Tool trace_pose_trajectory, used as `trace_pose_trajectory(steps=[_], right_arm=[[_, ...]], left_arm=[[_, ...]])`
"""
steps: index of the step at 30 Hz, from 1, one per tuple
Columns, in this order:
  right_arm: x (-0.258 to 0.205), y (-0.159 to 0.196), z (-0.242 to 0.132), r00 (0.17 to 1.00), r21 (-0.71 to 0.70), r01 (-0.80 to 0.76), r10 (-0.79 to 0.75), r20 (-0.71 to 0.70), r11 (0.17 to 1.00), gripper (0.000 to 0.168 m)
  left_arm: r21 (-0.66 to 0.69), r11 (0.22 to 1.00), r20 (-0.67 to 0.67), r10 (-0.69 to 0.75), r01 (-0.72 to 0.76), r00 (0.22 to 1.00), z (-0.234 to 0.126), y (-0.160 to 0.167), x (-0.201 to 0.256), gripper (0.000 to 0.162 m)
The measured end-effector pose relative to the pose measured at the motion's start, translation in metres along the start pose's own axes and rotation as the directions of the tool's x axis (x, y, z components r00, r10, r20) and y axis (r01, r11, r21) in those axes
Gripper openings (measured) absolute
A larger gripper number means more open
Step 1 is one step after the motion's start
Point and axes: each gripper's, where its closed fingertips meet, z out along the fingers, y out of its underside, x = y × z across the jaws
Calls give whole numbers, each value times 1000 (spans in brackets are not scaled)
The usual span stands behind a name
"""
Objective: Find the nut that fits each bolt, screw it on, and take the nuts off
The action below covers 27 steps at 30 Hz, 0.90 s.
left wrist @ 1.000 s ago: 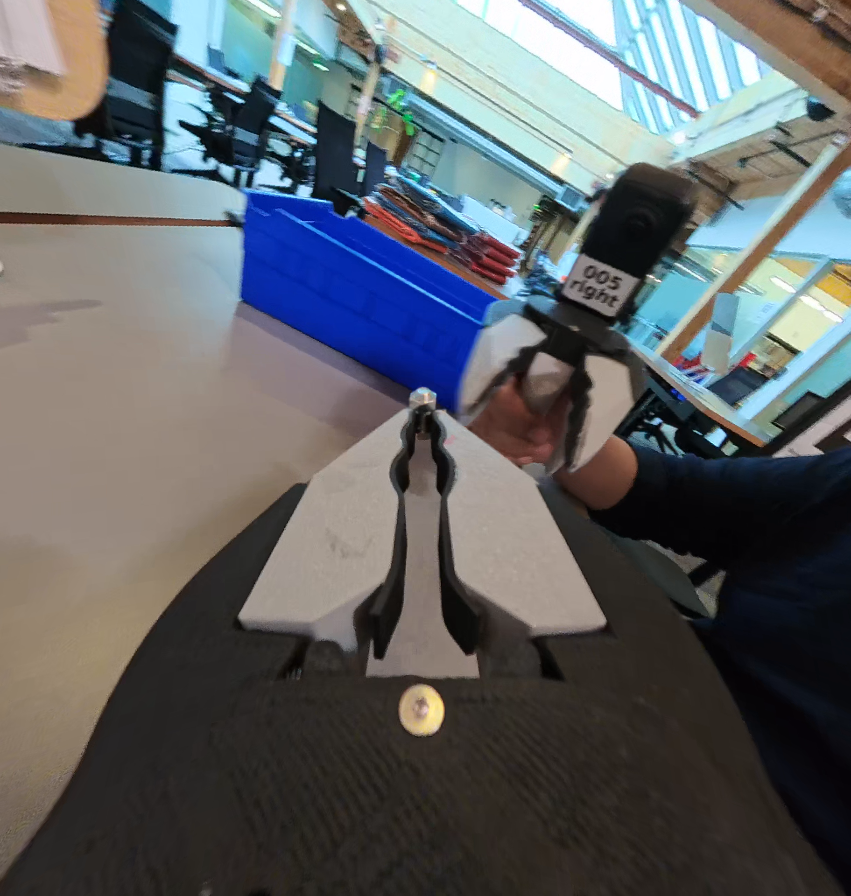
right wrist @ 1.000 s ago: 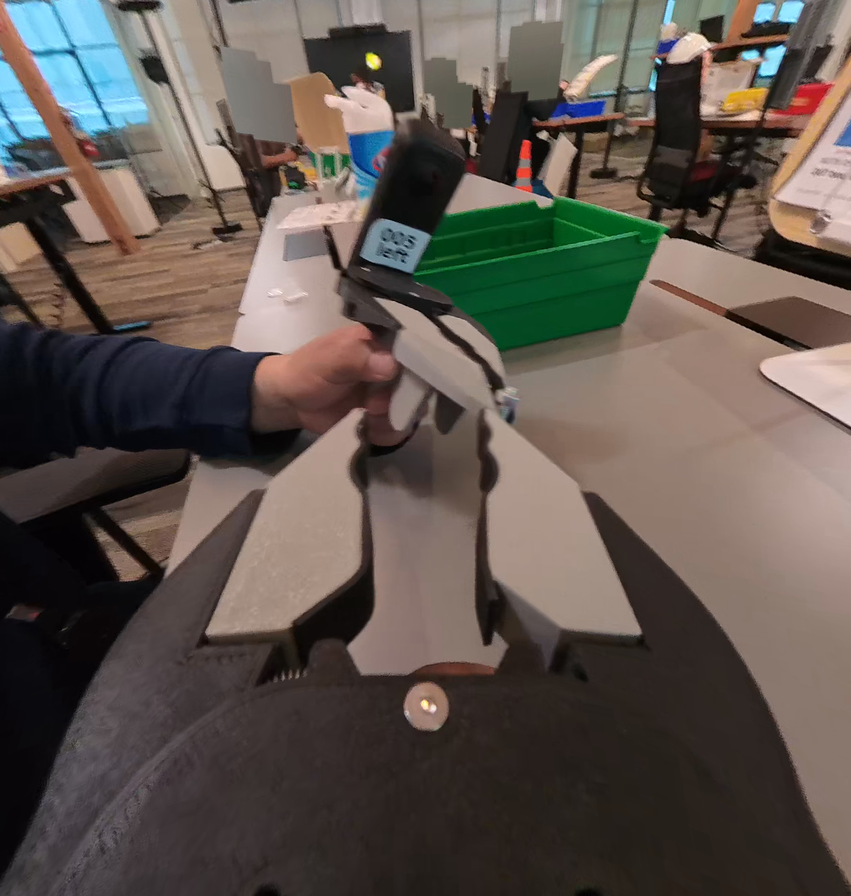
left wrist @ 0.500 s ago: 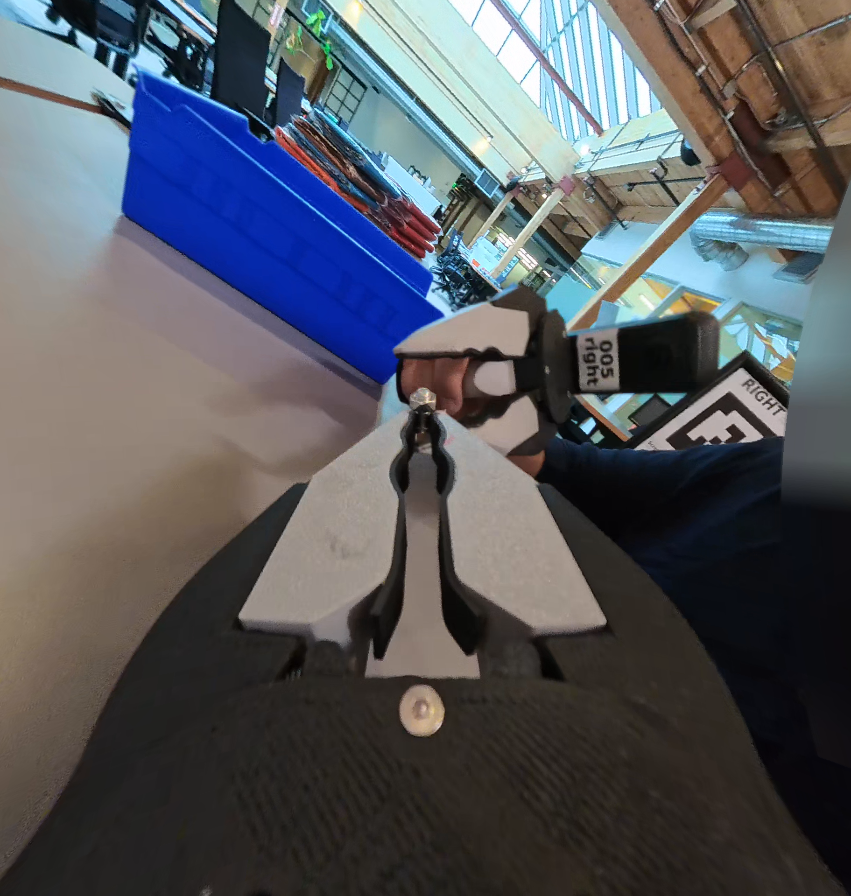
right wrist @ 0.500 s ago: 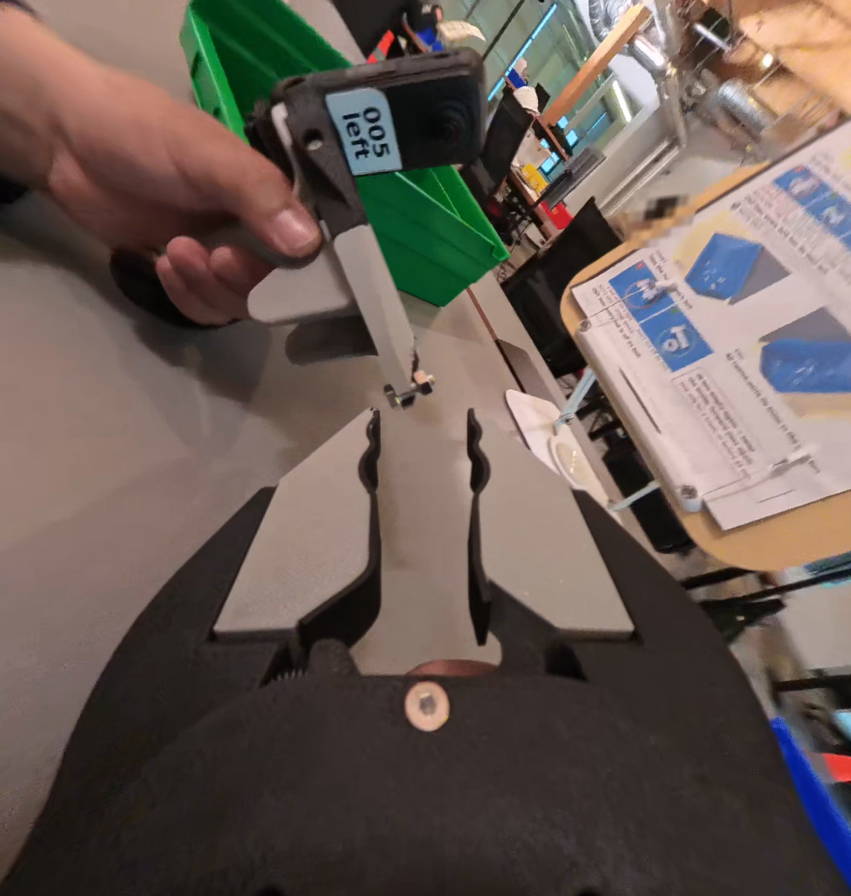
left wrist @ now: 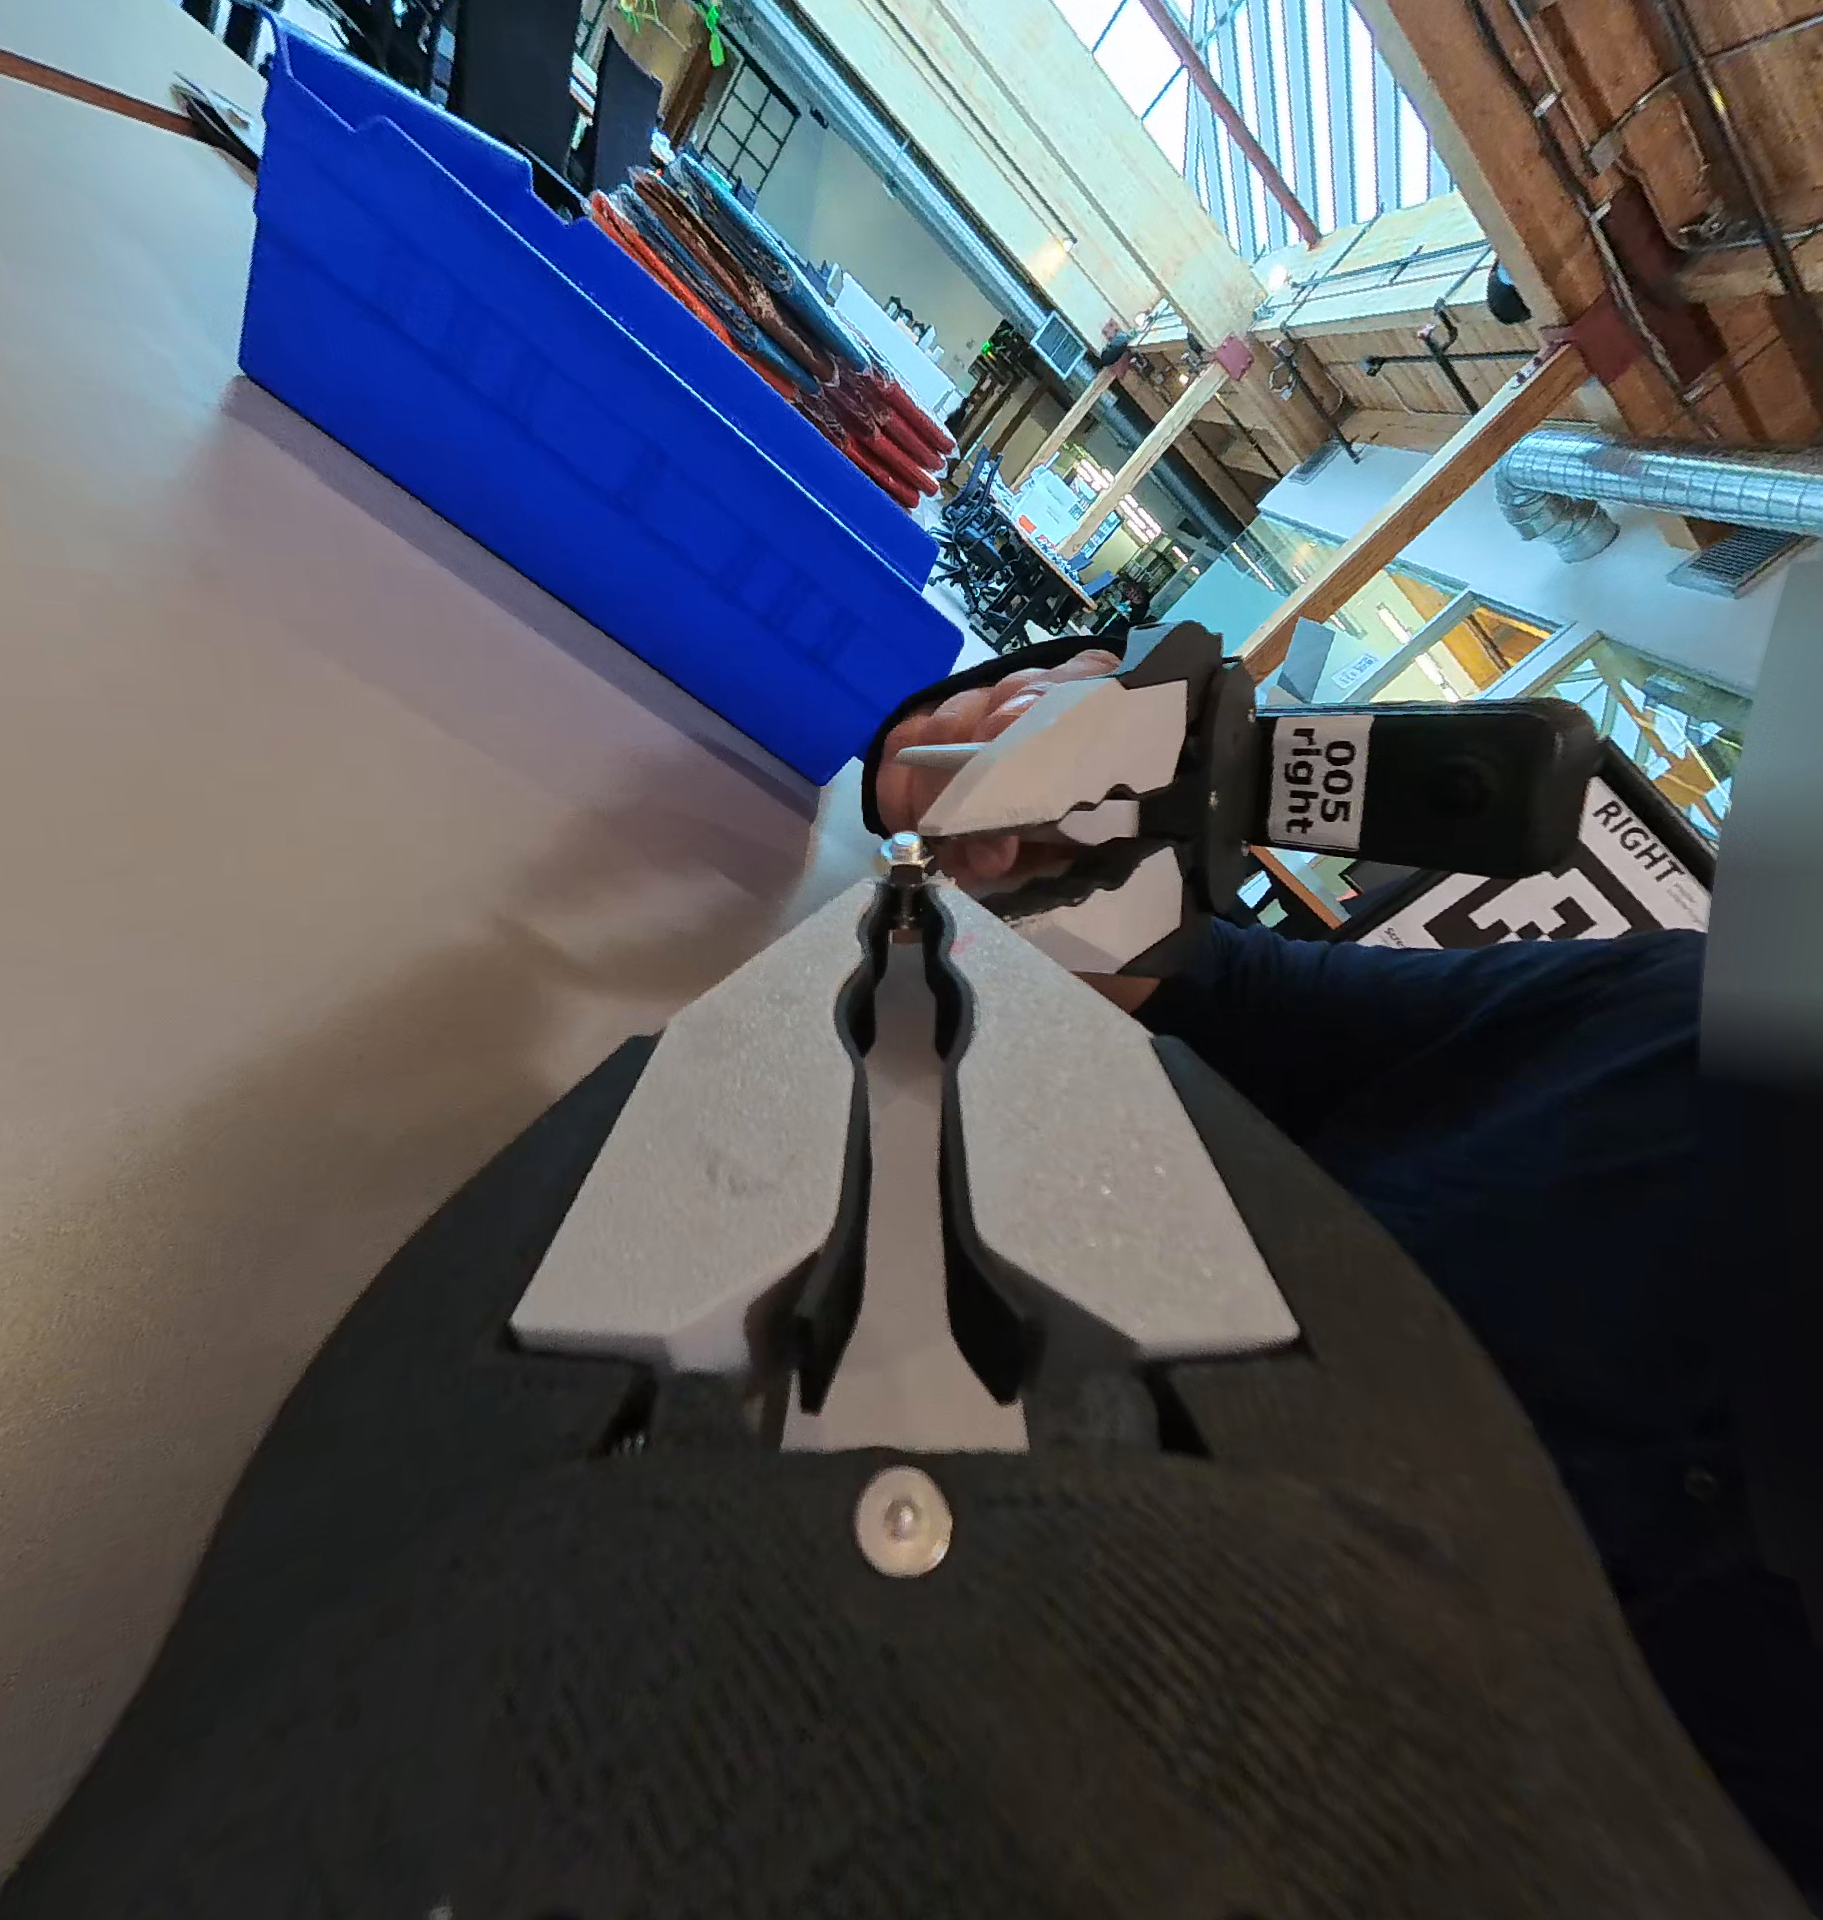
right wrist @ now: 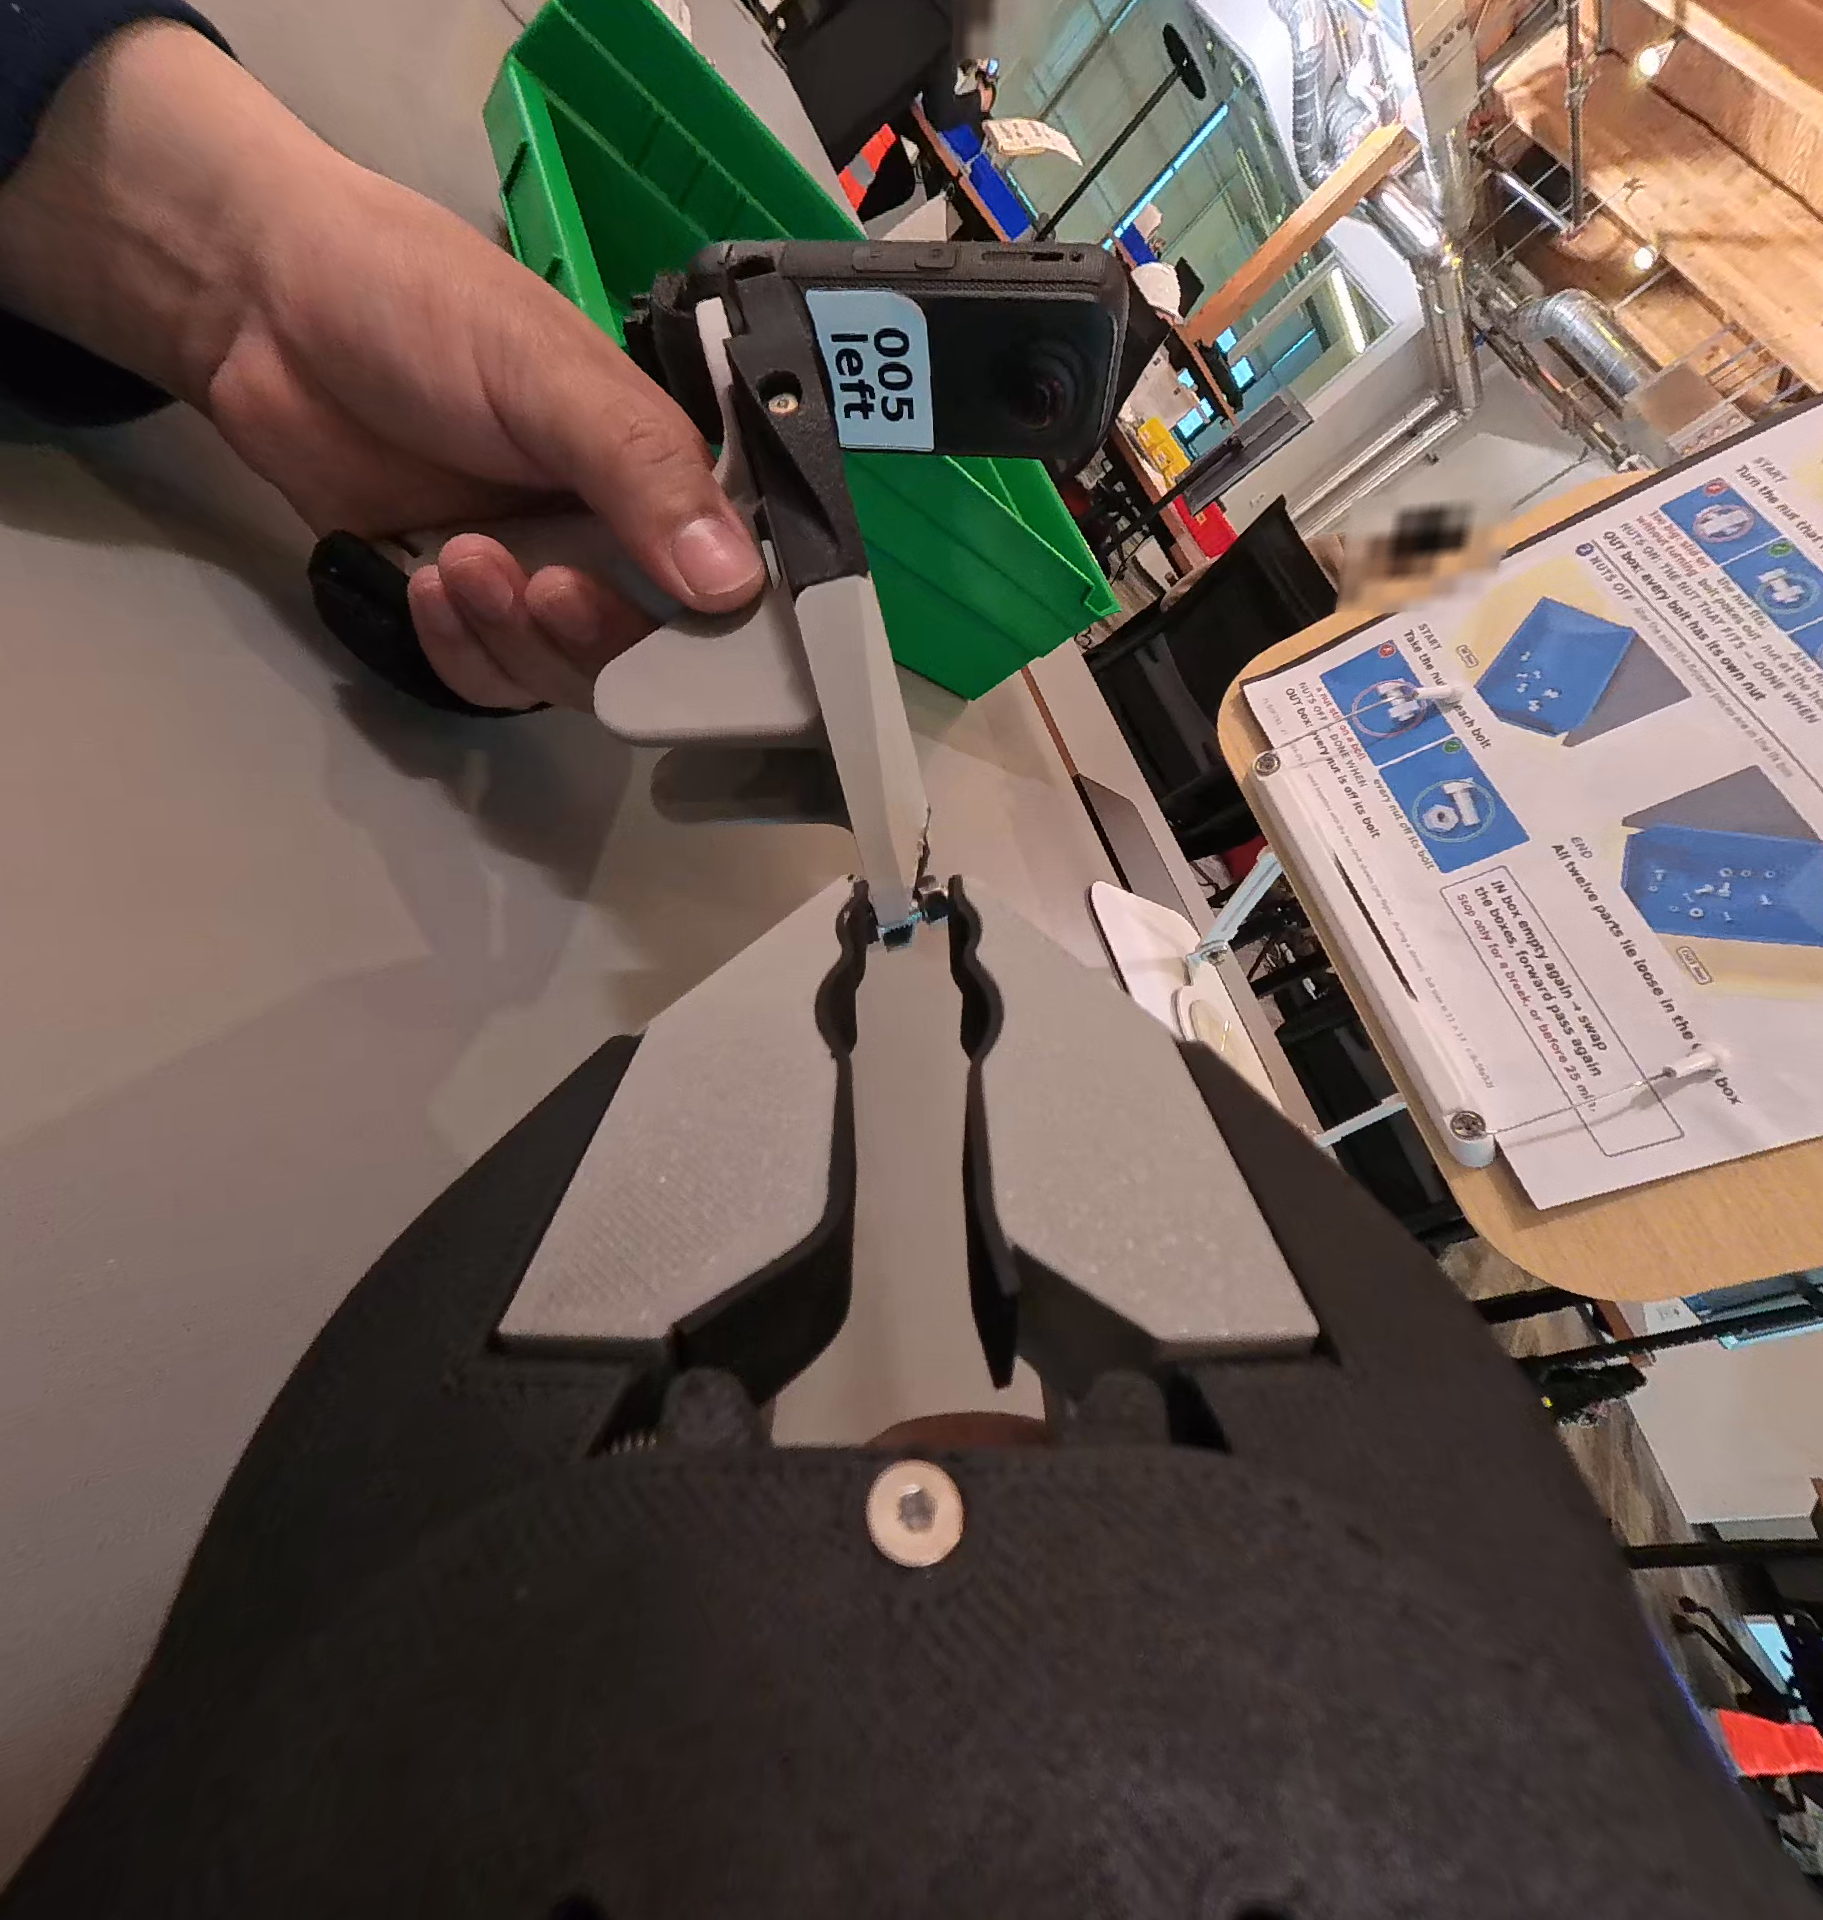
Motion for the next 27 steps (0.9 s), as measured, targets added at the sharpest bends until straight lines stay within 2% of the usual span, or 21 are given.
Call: trace_pose_trajectory(steps=[4, 8, 27], right_arm=[[-2, 0, -1, 1000, 4, 19, -19, 0, 1000, 15], [-5, 3, 0, 999, -13, 48, -48, 12, 999, 19], [-7, 9, -1, 990, -52, 139, -139, -1, 989, 16]], left_arm=[[-12, 999, 26, 44, -44, 999, 0, 1, 0, 3], [-16, 1000, 7, 9, -9, 1000, -1, 2, 0, 3], [-40, 999, -1, -9, 9, 1000, 0, 6, -1, 3]])
